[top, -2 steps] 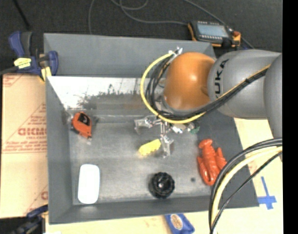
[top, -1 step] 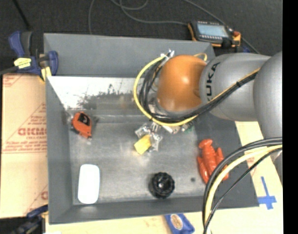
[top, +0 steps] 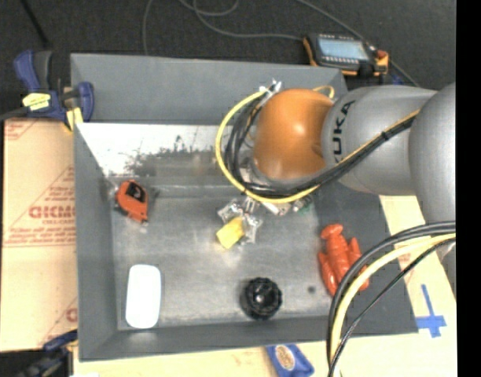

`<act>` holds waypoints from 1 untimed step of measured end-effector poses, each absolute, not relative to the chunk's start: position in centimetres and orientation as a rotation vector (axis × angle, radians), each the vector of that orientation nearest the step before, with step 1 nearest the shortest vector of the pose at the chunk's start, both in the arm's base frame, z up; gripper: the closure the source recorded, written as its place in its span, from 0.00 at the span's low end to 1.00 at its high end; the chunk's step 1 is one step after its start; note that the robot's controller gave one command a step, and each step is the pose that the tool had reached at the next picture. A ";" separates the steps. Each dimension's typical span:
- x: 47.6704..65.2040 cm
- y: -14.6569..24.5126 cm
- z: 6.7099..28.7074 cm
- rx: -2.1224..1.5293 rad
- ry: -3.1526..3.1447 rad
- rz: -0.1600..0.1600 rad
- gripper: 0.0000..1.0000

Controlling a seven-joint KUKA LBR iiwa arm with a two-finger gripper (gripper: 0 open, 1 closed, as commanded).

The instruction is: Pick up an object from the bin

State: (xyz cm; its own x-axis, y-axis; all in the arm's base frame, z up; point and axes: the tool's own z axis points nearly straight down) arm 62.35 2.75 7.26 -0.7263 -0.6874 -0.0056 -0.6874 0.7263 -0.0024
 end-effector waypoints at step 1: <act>62.4 2.8 7.5 -1.158 2.912 0.000 1.00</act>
Offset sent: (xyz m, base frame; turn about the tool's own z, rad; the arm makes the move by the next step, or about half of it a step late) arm 0.0001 0.0001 0.0265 0.0000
